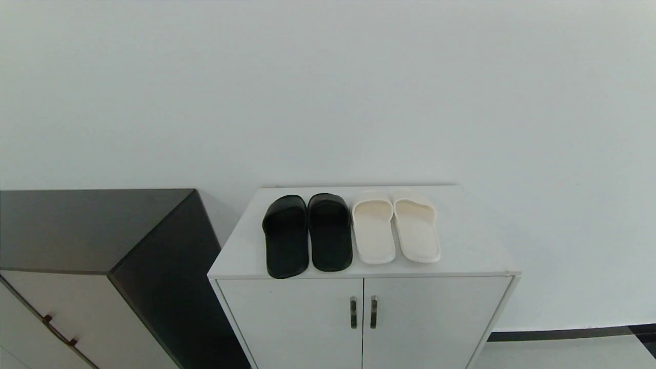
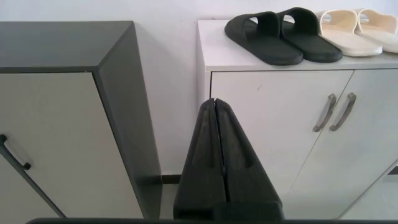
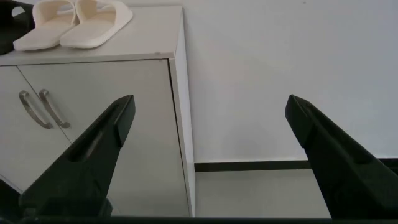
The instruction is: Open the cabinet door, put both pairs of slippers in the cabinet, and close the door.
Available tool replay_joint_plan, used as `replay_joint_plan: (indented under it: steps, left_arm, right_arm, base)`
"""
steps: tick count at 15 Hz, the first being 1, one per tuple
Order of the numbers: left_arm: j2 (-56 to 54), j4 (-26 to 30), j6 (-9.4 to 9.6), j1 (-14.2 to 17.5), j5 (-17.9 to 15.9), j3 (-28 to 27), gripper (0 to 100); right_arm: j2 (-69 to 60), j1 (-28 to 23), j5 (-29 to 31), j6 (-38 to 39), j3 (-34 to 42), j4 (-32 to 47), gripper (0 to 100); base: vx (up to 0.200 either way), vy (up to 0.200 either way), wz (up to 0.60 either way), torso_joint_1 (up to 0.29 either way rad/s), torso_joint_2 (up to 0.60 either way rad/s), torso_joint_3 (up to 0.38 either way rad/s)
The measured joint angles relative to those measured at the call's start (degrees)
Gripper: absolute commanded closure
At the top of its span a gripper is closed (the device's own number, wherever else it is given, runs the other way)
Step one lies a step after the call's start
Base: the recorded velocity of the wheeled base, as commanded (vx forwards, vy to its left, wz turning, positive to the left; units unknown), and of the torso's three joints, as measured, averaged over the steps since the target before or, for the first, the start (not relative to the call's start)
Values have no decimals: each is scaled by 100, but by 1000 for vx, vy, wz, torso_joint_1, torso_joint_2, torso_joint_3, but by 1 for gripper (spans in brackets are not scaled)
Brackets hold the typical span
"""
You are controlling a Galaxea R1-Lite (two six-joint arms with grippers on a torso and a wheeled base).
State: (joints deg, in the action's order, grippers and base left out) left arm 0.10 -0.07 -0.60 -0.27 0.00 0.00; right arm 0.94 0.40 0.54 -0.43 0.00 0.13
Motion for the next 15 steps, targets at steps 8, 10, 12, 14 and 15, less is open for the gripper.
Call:
replay_joint_plan:
  steps: [8,10,12,14,15]
  left_arm:
    - [0,0,22,0,0,0,100]
    - [0,0,13,0,0,0,100]
    - [0,0,41,0,-2,0,100]
    - [0,0,39,0,-5,0,100]
    - [0,0,35,0,-2,0,100]
  right_arm:
    - [-63,-76,113,-105,-173,-232,0]
    - [77,-76,-11,69,-708,-32,0]
    - [597,-67,-494,7,-1286,282,0]
    - [1419,-67,-1011,74,-1493,137,0]
    - [1954,-20,-1228,176,-1551,-166,0]
  base:
    - [0,0,0,0,0,0]
    - [0,0,0,0,0,0]
    - [0,0,0,0,0,0]
    - [0,0,0,0,0,0]
    - [0,0,0,0,0,0]
